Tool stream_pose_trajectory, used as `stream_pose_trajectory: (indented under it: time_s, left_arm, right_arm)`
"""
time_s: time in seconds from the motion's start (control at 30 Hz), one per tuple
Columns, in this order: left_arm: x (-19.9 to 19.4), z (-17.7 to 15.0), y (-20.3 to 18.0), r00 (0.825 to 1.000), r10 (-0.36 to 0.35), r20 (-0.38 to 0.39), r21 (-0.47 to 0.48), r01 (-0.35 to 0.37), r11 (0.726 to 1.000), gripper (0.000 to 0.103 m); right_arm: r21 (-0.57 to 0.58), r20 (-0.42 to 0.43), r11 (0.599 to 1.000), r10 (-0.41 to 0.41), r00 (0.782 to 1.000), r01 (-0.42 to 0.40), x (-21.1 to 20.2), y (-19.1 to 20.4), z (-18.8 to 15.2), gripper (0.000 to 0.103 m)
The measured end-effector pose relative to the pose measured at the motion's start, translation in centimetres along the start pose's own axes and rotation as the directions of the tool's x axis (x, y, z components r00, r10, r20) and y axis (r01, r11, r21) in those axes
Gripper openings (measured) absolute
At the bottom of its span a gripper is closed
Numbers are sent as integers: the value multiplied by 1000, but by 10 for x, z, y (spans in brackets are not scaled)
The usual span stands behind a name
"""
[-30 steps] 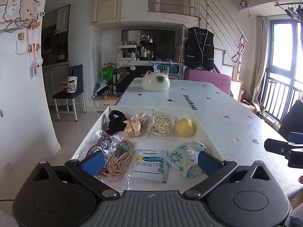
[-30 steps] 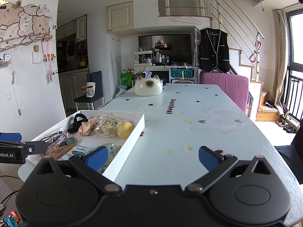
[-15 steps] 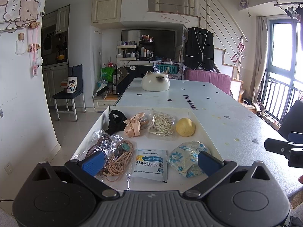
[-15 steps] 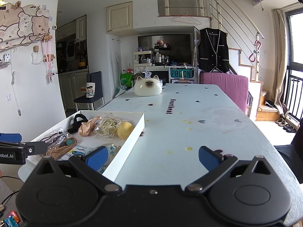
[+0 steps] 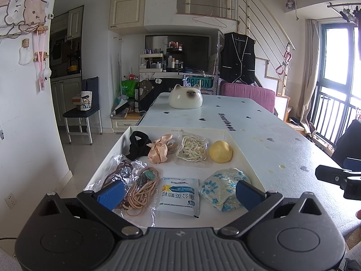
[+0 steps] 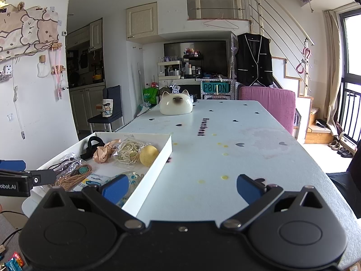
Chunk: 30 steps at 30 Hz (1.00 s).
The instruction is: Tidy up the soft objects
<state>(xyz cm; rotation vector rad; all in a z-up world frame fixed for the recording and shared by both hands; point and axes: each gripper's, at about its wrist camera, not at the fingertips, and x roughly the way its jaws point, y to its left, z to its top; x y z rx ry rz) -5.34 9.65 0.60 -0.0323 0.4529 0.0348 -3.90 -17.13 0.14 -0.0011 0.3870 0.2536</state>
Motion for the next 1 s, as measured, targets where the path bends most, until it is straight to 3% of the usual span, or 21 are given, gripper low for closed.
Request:
stream_pose_trajectory:
  time_s: [1.0]
  left_arm:
    - [2, -7, -1, 1000, 14, -6, -6, -14, 1000, 103]
  right_arm:
    - [5, -1, 1000, 1, 1000, -1, 0, -1, 0, 103]
